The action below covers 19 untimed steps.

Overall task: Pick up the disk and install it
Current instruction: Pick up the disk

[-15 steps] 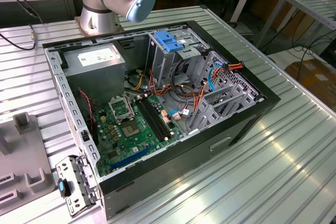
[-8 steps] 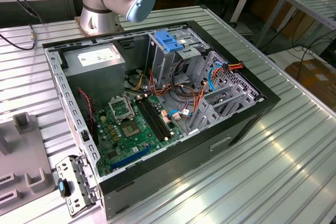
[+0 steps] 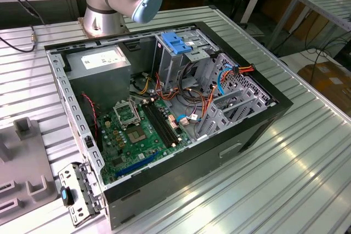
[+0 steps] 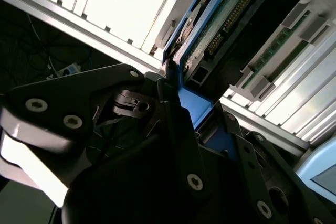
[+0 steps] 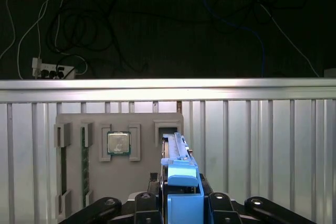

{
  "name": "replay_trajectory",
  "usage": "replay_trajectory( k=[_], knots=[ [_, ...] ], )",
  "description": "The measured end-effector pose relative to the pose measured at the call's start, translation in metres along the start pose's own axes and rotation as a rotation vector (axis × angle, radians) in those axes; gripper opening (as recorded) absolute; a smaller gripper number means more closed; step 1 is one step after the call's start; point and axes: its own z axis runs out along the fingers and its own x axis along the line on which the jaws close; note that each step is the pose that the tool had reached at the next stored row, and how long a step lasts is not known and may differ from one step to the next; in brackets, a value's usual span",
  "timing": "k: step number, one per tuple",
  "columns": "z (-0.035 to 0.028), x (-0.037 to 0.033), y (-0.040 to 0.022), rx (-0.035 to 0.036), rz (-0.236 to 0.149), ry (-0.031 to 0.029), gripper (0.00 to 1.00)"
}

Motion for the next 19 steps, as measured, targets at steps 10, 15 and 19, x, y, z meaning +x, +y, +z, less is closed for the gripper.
replay_trajectory(
  k=[10,15,19],
  knots=[
    [-0.0032,-0.0001,0.0,0.0001,0.0,-0.0001,0.37],
    [-0.0047,-0.0001,0.0,0.0,0.0,0.0,0.37],
    [-0.006,-0.0002,0.0,0.0,0.0,-0.0002,0.37]
  ],
)
